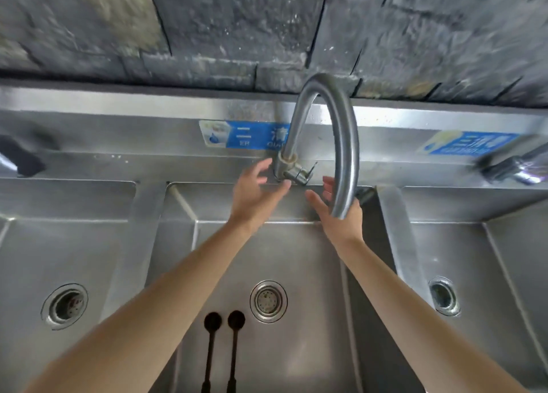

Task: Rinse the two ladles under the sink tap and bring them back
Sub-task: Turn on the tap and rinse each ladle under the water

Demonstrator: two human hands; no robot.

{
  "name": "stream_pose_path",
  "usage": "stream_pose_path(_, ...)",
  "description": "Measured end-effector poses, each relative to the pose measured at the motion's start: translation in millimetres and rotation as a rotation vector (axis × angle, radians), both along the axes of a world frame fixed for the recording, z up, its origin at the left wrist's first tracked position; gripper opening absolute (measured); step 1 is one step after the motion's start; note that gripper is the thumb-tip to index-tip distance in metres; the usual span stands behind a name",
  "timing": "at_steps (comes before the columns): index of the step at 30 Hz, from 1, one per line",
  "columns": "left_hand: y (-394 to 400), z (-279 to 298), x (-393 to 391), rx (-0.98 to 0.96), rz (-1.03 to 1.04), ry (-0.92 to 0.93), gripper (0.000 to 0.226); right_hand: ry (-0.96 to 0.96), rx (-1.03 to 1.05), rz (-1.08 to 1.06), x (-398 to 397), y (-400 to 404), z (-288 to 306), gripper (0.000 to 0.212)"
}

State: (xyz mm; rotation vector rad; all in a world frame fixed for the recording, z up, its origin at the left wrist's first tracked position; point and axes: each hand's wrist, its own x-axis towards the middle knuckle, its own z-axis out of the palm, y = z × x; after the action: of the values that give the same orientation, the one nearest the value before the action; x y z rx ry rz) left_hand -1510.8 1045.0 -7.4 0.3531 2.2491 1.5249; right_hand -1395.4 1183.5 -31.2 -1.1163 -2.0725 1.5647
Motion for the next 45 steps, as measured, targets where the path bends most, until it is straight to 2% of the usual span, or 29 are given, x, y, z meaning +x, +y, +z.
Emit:
stream_pose_path(3,27,5,-29,-0.044,-0.087,0.086,0.068,0.05,0.008,0.068,-29,17,4,0.061)
stream_pose_path(6,47,1,-41,-0.065,-0.139,0.149,0.045,0.062,-0.021,0.156,-50,26,-4,0.059)
stream_pose_path(9,50,-9,-46,-0.039,-0.16,0.182,0.022,0.116,-0.049,0.198,-59,32,-21,0.046)
stream_pose_path(14,47,-15,-46,-0.006,-0.159,0.23,0.036,0.156,-0.055,0.172,-65,34,-35,0.024)
stream_pose_path(18,47,-19,-48,-0.008,-0.175,0.287,0.044,0.219,-0.114,0.131,-63,33,-38,0.021)
stream_pose_path(19,46,-19,-48,-0.017,-0.183,0.293,0.041,0.23,-0.111,0.125,-63,31,-39,0.02)
stream_pose_path(22,47,-17,-50,-0.02,-0.222,0.302,0.009,0.254,-0.073,0.081,-63,26,-38,0.02)
stream_pose_path(24,47,-16,-51,-0.025,-0.227,0.308,0.012,0.27,-0.029,0.059,-63,25,-40,0.019)
stream_pose_path(27,47,-14,-50,-0.037,-0.229,0.293,0.037,0.279,0.04,0.057,-63,25,-41,0.019)
stream_pose_path(30,47,-16,-50,-0.019,-0.23,0.278,0.043,0.298,0.05,0.053,-63,25,-42,0.017)
stream_pose_path(32,48,-17,-51,-0.024,-0.213,0.281,0.039,0.312,-0.013,0.039,-62,25,-41,0.016)
stream_pose_path(35,48,-18,-50,0.004,-0.202,0.265,0.029,0.276,-0.059,0.032,-60,25,-44,0.03)
stream_pose_path(39,47,-17,-48,0.023,-0.194,0.268,0.029,0.31,-0.14,0.016,-60,26,-45,0.027)
stream_pose_path(41,47,-17,-48,0.042,-0.182,0.241,0.022,0.29,-0.1,0.02,-60,26,-45,0.029)
stream_pose_path(45,47,-16,-47,0.024,-0.165,0.23,0.032,0.261,-0.022,0.076,-59,27,-42,0.025)
